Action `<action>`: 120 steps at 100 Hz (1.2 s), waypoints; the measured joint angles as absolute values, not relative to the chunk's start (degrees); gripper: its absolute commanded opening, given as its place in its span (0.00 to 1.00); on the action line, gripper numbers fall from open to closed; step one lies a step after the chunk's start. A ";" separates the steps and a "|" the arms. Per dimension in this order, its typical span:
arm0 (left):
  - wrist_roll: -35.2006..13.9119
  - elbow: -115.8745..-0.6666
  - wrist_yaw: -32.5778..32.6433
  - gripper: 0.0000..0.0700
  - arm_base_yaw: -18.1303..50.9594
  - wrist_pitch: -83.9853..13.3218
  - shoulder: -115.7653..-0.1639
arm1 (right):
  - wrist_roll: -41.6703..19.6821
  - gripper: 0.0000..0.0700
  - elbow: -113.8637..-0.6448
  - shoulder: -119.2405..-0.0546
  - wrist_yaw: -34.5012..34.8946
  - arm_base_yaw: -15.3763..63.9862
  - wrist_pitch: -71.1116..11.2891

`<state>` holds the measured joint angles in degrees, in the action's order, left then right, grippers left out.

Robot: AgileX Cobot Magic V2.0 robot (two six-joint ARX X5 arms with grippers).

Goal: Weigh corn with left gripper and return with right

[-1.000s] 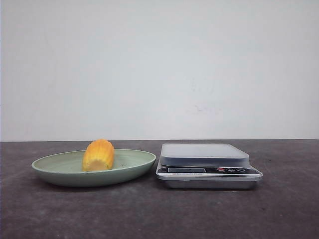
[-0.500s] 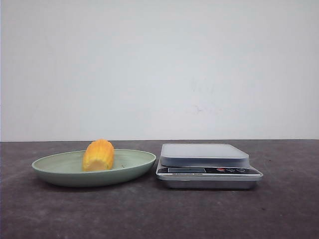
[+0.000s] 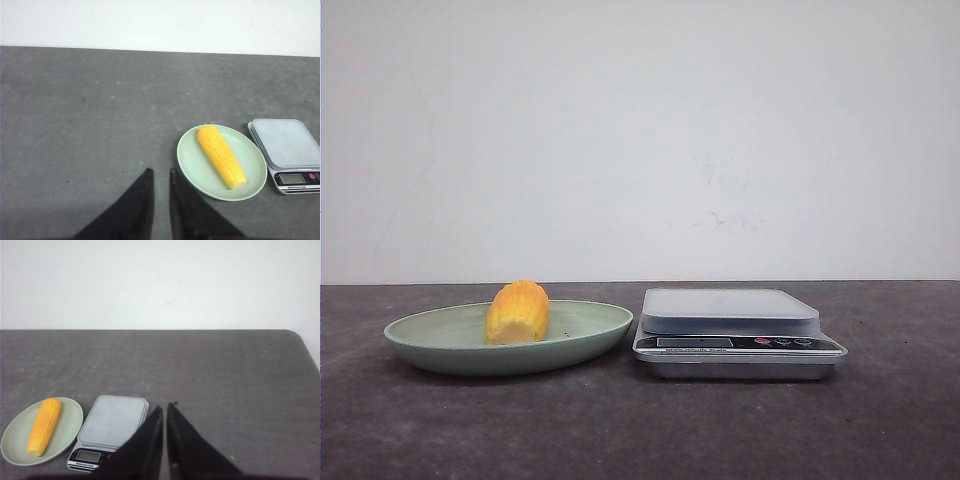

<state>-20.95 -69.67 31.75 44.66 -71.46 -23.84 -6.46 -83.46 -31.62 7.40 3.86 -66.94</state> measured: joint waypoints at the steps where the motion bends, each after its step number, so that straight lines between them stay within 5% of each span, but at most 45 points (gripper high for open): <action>1: -20.95 -69.67 31.75 0.02 44.66 -71.46 -23.84 | -6.46 0.01 -83.46 -31.62 7.42 3.86 -66.92; 68: -20.67 -69.67 31.79 0.02 43.68 -71.50 -23.64 | -6.46 0.01 -83.46 -31.62 7.46 3.86 -66.61; 95: -17.39 -59.09 31.97 0.02 26.17 -62.13 -20.80 | -6.46 0.01 -83.46 -31.62 7.49 3.86 -66.61; 120: -9.43 -34.59 11.20 0.02 8.29 -29.78 -10.41 | -6.46 0.01 -83.46 -31.62 7.49 3.86 -66.61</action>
<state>-9.43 -34.59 11.20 8.29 -29.78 -10.41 -6.46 -83.46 -31.62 7.49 3.86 -66.61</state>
